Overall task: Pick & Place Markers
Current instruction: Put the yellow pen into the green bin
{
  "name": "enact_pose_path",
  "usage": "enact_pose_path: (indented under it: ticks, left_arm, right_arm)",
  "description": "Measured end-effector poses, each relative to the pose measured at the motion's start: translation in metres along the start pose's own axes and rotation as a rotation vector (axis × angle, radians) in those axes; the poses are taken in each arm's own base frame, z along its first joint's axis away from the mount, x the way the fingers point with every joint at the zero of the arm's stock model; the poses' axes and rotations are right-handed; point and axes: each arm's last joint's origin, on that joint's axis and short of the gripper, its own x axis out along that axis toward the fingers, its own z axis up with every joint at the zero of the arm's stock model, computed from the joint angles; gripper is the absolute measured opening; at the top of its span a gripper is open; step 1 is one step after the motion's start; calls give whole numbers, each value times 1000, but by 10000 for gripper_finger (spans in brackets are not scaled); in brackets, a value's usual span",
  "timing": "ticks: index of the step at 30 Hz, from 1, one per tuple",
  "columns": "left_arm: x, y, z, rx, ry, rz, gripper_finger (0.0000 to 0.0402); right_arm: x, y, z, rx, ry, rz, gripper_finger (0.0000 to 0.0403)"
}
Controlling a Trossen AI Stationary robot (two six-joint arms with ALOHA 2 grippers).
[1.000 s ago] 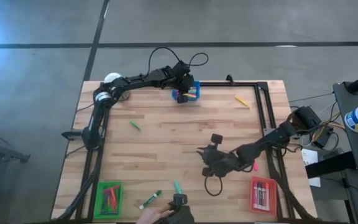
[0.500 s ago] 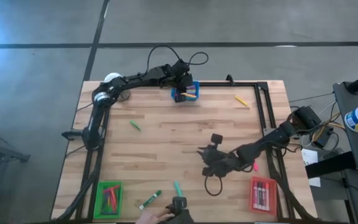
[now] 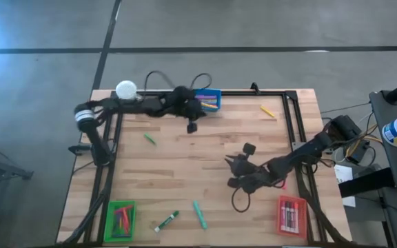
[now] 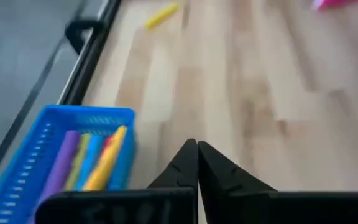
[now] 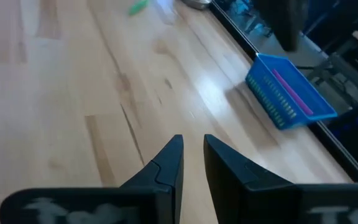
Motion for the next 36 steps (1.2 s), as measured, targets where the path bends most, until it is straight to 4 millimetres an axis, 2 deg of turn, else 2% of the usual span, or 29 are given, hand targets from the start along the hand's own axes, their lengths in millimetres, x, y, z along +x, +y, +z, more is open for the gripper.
enact_pose_path:
  ticks: [3, 8, 12, 16, 21, 27, 32, 36]
  left_arm:
    - [-14, -19, -28, -50, -176, -37, 4]
    - [-45, -44, -66, -122, -461, -76, 1]
    - [-68, -59, -90, -101, -572, -62, 0]
    - [-83, -67, -104, -69, -606, -61, 0]
    - [-91, -71, -110, -29, -616, -70, 0]
    - [-93, -73, -115, -34, -604, -74, 0]
    - [-91, -73, -116, -41, -592, -76, 0]
    - [-91, -73, -117, -44, -588, -77, 0]
  right_arm:
    - [-1, -8, -6, 27, -13, -26, 49]
    - [7, -30, -11, 127, -78, -182, 33]
    - [18, -49, -12, 269, -97, -242, 27]
    - [31, -76, -13, 379, -75, -308, 28]
    - [49, -119, -12, 490, 27, -191, 29]
    - [56, -178, -25, 534, 269, -279, 32]
    - [58, -222, -46, 590, 501, -358, 64]
    - [66, -245, -64, 633, 598, -346, 101]
